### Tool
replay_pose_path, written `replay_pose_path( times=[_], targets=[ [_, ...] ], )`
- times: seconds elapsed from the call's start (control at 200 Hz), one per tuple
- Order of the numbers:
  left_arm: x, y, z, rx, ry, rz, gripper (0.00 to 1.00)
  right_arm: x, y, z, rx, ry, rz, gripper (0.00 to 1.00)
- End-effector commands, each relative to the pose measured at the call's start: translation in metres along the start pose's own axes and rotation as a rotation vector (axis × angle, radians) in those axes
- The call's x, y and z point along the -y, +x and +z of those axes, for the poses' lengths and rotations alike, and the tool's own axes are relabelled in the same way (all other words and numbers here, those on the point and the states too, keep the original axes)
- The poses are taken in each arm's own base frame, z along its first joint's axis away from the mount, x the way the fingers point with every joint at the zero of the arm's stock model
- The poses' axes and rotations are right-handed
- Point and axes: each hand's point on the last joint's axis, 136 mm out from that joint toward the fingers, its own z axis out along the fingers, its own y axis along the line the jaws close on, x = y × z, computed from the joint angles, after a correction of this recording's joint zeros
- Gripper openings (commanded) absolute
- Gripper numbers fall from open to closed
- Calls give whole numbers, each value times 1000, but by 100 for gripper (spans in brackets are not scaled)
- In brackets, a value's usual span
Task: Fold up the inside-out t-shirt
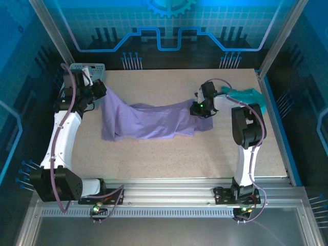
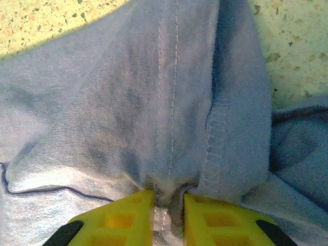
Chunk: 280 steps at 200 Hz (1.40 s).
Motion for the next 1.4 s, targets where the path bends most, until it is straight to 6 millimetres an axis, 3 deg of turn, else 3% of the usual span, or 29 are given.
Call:
replay_pose_path(
  times=[0.0, 0.105, 0.215, 0.41, 0.595, 0.7, 0.78, 0.87, 1.025, 1.155, 1.255, 1.395],
  targets=[
    [8, -5, -5, 26, 37, 2, 0, -4, -25, -18, 93, -20, -10, 13],
    [10, -6, -6, 29, 41, 1, 0, -14, -37, -48, 174, -45, -34, 5],
    [13, -9, -12, 41, 48, 0, 0, -30, -47, -91, 264, -97, -65, 0],
    [25, -22, -36, 92, 76, 3, 0, -60, -37, -170, 371, -157, -148, 0],
    [44, -49, -89, 208, 93, 28, 0, -71, -22, -244, 478, -150, -202, 1],
    [57, -65, -128, 295, 108, 45, 0, -68, -12, -267, 508, -110, -205, 3],
    [62, -69, -147, 330, 113, 48, 0, -63, 2, -262, 470, -97, -182, 3],
    [59, -60, -149, 318, 116, 35, 0, -48, 23, -232, 400, -90, -126, 3],
    [36, -19, -117, 209, 82, -3, 0, -21, 67, -156, 228, -114, -7, 5],
    [16, 11, -90, 123, 42, -23, 0, 2, 101, -107, 97, -89, 46, 11],
    [12, 24, -78, 81, 49, -37, 0, 10, 112, -89, 32, -81, 57, 17],
    [6, 32, -68, 57, 42, -38, 0, 13, 118, -85, 17, -74, 59, 32]
  ],
)
